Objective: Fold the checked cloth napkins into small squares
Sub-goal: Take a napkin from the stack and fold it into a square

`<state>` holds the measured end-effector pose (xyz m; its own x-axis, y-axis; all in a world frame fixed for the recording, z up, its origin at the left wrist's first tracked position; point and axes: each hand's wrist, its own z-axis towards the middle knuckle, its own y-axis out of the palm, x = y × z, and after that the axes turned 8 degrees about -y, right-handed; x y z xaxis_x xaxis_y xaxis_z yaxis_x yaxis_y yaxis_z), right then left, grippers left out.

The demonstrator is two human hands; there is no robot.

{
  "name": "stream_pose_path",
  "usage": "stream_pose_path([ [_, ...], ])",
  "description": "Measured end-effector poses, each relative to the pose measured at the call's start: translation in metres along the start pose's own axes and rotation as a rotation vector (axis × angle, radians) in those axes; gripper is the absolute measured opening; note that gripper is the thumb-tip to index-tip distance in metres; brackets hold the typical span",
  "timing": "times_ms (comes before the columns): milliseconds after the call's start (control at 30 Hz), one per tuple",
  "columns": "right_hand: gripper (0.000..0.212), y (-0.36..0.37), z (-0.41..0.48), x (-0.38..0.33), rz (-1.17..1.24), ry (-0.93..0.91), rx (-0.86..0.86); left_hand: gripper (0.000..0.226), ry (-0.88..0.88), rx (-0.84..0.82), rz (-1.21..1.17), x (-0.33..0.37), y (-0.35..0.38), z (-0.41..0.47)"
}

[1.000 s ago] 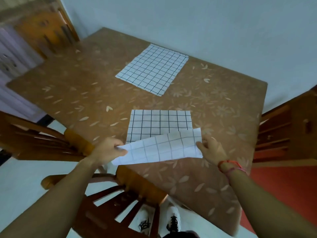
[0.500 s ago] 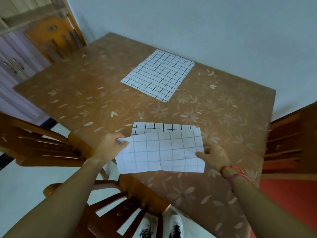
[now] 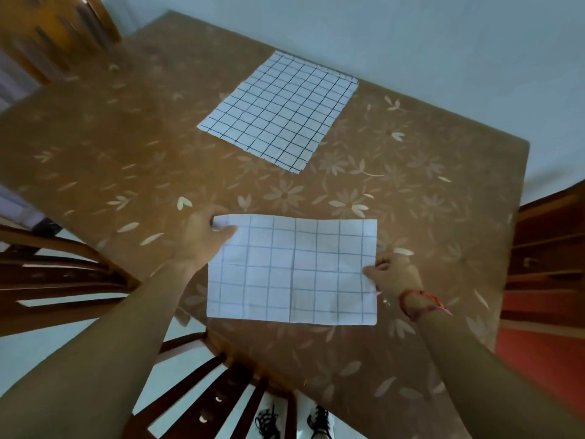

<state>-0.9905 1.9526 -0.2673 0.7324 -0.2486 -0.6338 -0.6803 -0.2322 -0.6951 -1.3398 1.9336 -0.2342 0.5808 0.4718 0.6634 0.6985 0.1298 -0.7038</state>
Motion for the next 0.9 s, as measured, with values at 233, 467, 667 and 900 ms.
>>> stream_pose_path([
  [233,0.01,0.017,0.015,0.005,-0.009,0.066,0.042,0.034,0.1,0.0,0.173,-0.016,0.016,0.012],
  [467,0.006,0.028,0.019,0.004,-0.04,0.038,0.094,0.033,0.532,-0.183,0.506,-0.047,0.06,-0.062],
  [667,0.044,0.034,0.009,0.001,-0.055,0.016,0.169,0.043,0.602,-0.26,0.573,-0.084,0.099,-0.124],
  [900,0.053,0.062,-0.05,0.001,-0.317,-0.337,0.143,0.059,0.614,-0.236,0.67,-0.093,0.099,-0.155],
])
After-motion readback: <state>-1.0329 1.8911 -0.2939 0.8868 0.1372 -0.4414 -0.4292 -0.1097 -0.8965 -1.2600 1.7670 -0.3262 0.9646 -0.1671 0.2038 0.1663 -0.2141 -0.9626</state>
